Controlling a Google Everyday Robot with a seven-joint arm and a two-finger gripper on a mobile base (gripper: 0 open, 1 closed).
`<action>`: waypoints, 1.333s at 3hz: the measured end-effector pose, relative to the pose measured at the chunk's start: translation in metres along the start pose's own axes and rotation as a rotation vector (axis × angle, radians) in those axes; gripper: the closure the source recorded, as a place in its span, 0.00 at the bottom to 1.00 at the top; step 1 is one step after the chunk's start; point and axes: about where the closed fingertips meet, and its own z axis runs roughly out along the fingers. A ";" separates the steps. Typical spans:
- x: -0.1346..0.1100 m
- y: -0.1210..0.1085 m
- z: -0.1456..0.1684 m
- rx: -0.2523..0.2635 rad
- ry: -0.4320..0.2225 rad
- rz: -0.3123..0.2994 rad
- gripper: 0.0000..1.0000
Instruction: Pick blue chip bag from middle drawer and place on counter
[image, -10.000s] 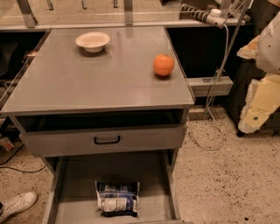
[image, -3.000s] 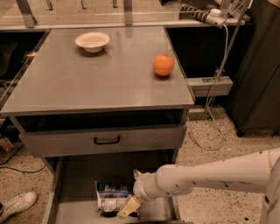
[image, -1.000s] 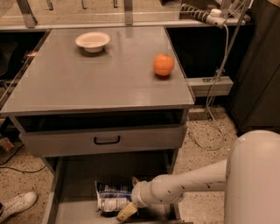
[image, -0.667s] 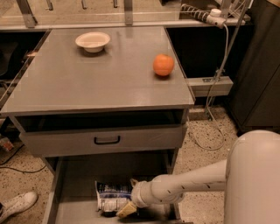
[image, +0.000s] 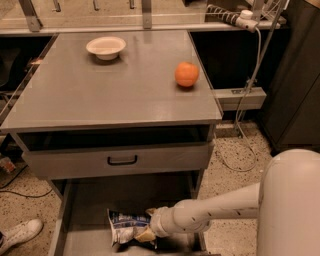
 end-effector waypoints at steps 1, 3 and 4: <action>0.000 0.000 0.000 0.000 0.000 0.000 0.87; -0.020 0.003 -0.019 0.033 -0.035 0.016 1.00; -0.032 0.004 -0.037 0.054 -0.036 0.023 1.00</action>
Offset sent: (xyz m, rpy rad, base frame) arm -0.0010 0.0023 0.0200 0.0228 -0.0107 -0.0431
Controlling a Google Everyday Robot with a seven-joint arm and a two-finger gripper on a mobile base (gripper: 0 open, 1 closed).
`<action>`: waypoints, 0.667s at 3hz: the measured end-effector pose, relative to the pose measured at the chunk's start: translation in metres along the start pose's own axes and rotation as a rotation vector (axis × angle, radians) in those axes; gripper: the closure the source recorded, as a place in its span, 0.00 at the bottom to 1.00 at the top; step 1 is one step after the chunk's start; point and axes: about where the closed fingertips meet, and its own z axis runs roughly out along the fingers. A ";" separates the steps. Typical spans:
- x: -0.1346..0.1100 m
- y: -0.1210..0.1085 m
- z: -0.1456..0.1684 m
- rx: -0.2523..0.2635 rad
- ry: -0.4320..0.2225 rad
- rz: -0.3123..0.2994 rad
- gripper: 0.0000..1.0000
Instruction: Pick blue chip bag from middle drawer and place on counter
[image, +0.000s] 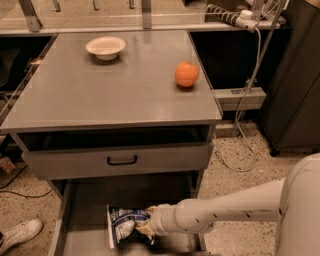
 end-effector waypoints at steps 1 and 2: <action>-0.017 0.004 -0.026 0.009 0.021 0.021 1.00; -0.041 0.004 -0.051 0.034 0.045 0.021 1.00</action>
Offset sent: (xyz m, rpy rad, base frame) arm -0.0014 -0.0058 0.1129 -0.0848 -0.0107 -0.0583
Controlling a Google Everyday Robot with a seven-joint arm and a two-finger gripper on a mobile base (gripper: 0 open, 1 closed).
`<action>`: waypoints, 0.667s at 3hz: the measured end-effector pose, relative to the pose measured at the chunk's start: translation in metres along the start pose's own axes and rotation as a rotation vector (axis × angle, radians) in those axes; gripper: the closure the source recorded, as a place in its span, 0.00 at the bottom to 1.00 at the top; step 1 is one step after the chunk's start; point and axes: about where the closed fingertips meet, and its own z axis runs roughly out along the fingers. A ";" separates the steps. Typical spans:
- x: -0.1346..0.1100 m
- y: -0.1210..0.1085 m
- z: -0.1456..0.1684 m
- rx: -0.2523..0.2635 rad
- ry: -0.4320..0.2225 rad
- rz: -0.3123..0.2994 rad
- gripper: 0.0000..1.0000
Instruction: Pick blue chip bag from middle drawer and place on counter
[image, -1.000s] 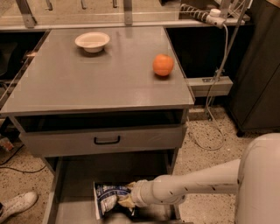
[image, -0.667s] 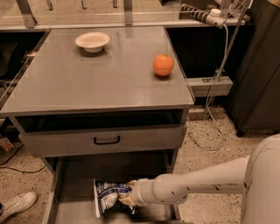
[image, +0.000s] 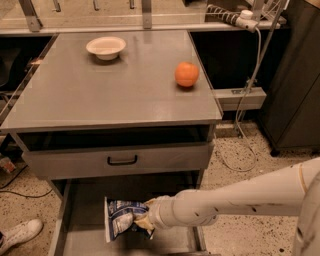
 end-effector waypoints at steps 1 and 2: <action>-0.028 0.002 -0.030 0.029 0.023 -0.019 1.00; -0.042 -0.003 -0.040 0.052 0.009 -0.045 1.00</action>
Offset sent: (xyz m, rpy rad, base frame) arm -0.0014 0.0009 0.0335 -0.0300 -0.0145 -0.0038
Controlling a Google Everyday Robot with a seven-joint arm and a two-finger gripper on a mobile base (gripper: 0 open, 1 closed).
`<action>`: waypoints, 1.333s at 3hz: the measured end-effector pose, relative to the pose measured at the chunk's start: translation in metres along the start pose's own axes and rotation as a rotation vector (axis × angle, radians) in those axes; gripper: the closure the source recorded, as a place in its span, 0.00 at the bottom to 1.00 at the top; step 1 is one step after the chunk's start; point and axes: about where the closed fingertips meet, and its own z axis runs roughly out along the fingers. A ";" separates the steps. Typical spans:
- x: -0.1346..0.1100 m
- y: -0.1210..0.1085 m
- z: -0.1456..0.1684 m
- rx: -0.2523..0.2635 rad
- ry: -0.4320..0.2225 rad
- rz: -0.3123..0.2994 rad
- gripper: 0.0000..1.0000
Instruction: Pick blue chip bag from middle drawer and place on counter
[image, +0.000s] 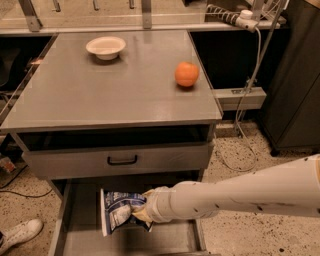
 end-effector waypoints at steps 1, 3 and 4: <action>0.000 0.000 0.000 0.000 0.000 0.000 1.00; -0.048 -0.012 -0.079 0.057 -0.014 -0.023 1.00; -0.070 -0.012 -0.127 0.098 0.007 -0.049 1.00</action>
Offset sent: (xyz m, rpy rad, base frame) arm 0.0064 -0.0181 0.1132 0.0065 -0.0693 0.0006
